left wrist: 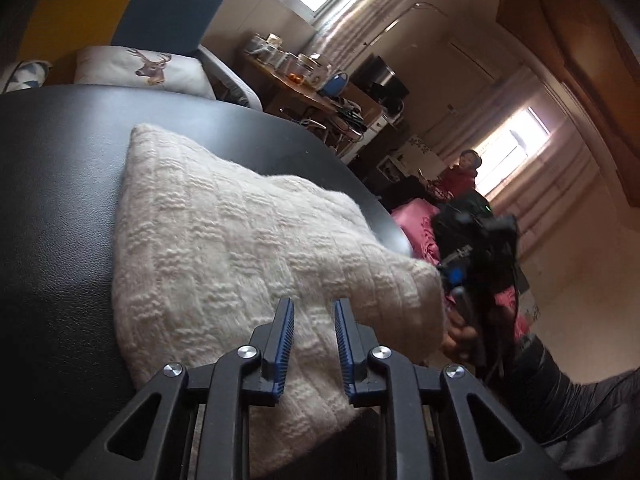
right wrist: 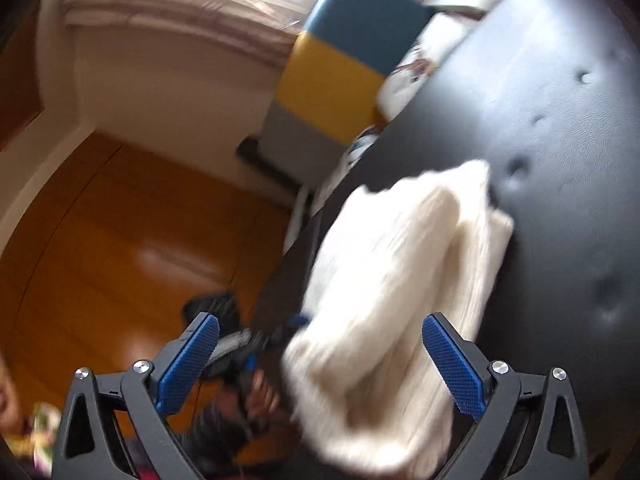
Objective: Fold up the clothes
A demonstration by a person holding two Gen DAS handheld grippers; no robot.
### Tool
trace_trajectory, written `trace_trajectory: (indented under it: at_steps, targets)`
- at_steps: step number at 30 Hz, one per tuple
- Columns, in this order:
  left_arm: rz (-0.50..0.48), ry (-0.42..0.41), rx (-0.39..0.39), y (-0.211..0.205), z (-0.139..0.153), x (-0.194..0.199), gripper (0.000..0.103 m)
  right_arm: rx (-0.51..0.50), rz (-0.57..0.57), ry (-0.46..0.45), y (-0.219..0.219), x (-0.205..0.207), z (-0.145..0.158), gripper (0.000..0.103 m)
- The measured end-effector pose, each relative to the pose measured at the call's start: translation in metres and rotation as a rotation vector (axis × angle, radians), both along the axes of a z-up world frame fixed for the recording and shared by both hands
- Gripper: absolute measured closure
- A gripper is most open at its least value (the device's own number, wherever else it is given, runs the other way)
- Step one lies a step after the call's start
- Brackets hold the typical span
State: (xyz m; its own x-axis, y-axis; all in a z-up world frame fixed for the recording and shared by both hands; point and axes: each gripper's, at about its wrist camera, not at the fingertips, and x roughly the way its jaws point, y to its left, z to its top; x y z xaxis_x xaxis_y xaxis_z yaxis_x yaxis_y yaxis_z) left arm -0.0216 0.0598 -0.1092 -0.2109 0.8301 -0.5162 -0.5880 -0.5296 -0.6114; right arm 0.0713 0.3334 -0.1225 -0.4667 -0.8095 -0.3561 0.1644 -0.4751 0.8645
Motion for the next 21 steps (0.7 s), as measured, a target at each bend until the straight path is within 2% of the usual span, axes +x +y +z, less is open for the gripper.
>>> trace_trajectory:
  at_steps: [4,6,7,8,9,10,11,12,13,14,15,17,18,20,21]
  targets:
    - [-0.065,0.039,-0.012,0.008,-0.002,0.013,0.08,-0.003,-0.099,-0.038,-0.007,-0.026,-0.007,0.001]
    - [-0.134,0.07,-0.078,0.022,-0.01,0.02,0.079,0.074,-0.093,-0.04,-0.023,-0.032,-0.009,0.024]
    - [-0.2,0.092,-0.187,0.034,-0.019,0.029,0.08,0.126,-0.094,-0.033,-0.031,-0.033,-0.008,0.05]
    - [-0.237,0.121,-0.251,0.041,-0.025,0.037,0.082,0.188,-0.102,-0.025,-0.03,-0.039,-0.003,0.068]
    - [-0.258,0.171,-0.275,0.043,-0.026,0.046,0.082,0.232,-0.104,-0.012,-0.02,-0.048,0.004,0.076]
    - [-0.277,0.176,-0.279,0.043,-0.026,0.05,0.082,0.284,-0.098,0.016,-0.02,-0.051,0.013,0.08]
    - [-0.296,0.18,-0.283,0.043,-0.026,0.054,0.082,0.376,-0.083,0.065,-0.026,-0.049,0.028,0.08]
    - [-0.309,0.175,-0.277,0.041,-0.027,0.056,0.082,0.532,-0.06,0.125,-0.037,-0.046,0.039,0.08]
    - [-0.322,0.171,-0.271,0.039,-0.028,0.058,0.082,0.737,-0.029,0.173,-0.05,-0.046,0.041,0.08]
    - [-0.337,0.192,-0.289,0.039,-0.026,0.063,0.082,0.903,0.01,0.169,-0.058,-0.05,0.029,0.079]
    - [-0.353,0.214,-0.308,0.039,-0.024,0.067,0.082,0.938,0.027,0.131,-0.056,-0.053,0.016,0.079]
    - [-0.373,0.22,-0.317,0.038,-0.014,0.07,0.082,0.801,-0.018,0.092,-0.034,-0.057,0.004,0.071]
    - [-0.383,0.223,-0.321,0.038,-0.009,0.072,0.082,0.696,-0.037,0.062,-0.02,-0.059,0.0,0.067]
    - [-0.362,0.186,-0.193,0.036,0.009,0.062,0.083,0.499,-0.069,0.007,0.005,-0.063,-0.011,0.063]
    - [-0.351,0.167,-0.128,0.034,0.018,0.057,0.083,0.448,-0.075,-0.001,0.01,-0.062,-0.015,0.063]
